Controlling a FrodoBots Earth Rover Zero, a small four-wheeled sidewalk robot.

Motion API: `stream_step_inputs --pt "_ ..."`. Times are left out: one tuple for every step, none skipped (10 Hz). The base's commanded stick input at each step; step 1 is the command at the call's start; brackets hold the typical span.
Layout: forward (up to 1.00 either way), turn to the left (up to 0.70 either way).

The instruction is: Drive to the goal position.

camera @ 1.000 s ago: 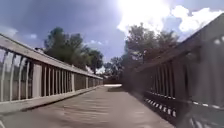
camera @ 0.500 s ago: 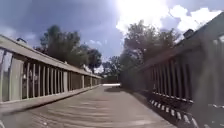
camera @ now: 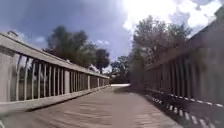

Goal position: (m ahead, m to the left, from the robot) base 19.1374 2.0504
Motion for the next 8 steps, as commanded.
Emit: stream_step_inputs --pt "0.85 0.00" --pt "0.85 0.00" --pt "0.85 0.00" --pt "0.85 0.00" --pt "0.85 0.00" --pt "0.85 0.00" --pt "0.85 0.00" --pt "0.85 0.00"
